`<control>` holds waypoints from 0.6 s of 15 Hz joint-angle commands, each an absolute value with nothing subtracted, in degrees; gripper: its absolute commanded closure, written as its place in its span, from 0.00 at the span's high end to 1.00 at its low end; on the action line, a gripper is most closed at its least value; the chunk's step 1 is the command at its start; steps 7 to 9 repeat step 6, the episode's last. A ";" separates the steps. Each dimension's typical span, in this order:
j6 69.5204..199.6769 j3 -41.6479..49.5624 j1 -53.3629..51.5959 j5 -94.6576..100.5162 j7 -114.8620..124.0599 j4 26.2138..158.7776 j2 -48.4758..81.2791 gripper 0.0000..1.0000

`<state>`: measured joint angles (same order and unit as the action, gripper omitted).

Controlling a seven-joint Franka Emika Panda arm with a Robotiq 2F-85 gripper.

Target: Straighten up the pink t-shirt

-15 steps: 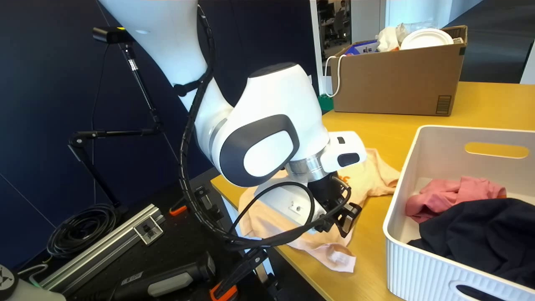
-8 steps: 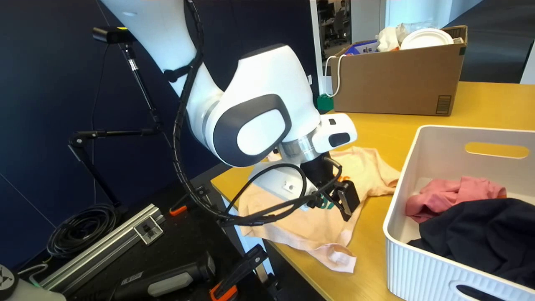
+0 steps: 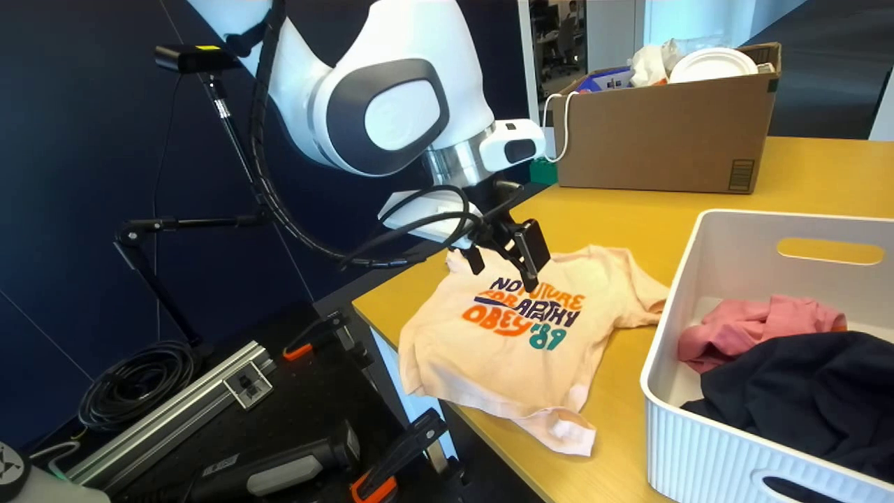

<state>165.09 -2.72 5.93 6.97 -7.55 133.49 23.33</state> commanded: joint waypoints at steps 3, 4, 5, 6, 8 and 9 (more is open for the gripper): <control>157.92 -3.59 5.92 3.21 -9.29 133.52 20.02 1.00; 157.50 -2.51 5.10 3.97 -8.13 133.60 19.94 1.00; 159.68 -2.58 4.90 4.18 -8.38 133.24 21.28 1.00; 159.32 -2.42 4.90 4.20 -8.36 133.24 21.27 1.00; 159.32 -2.42 4.90 4.20 -8.36 133.24 21.27 1.00; 159.32 -2.42 4.90 4.20 -8.36 133.24 21.27 1.00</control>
